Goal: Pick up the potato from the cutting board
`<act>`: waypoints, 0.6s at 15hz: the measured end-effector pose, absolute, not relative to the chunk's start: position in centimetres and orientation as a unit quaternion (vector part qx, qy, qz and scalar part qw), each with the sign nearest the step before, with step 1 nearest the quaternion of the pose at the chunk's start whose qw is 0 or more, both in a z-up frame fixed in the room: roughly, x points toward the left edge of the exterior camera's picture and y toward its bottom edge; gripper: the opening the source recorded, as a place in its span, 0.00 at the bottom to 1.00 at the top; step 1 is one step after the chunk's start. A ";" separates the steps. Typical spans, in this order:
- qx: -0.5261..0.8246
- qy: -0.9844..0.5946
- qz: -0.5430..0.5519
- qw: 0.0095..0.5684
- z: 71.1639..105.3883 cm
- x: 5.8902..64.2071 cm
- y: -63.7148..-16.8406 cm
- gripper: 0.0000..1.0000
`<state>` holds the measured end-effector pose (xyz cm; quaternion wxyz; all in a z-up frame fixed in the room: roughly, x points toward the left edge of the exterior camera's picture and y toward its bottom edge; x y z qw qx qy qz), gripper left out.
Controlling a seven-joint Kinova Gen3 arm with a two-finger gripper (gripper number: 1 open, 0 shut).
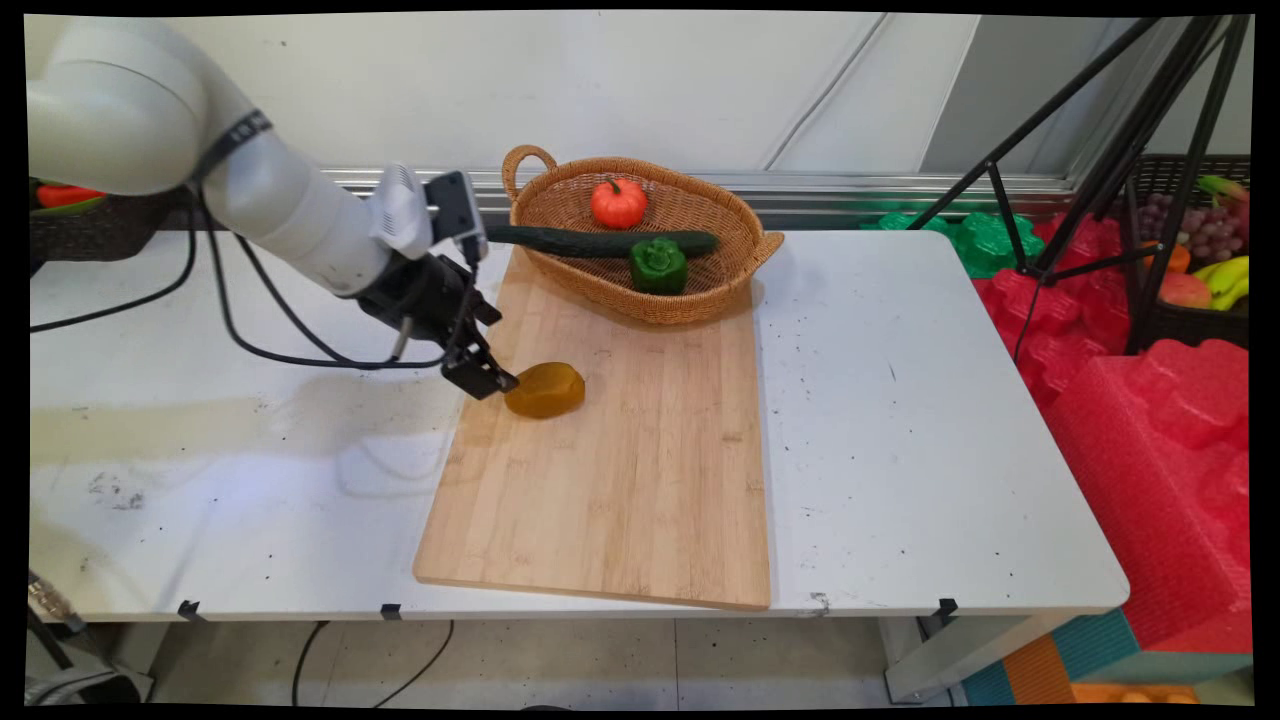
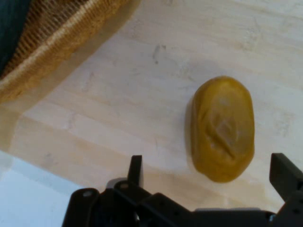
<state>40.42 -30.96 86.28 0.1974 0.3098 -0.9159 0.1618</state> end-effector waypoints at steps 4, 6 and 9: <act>0.307 -0.921 0.148 0.191 84.3 38.7 -32.2 1.00; 0.305 -0.922 0.142 0.191 83.6 37.9 -32.7 1.00; 0.303 -0.924 0.135 0.192 82.3 36.7 -33.5 1.00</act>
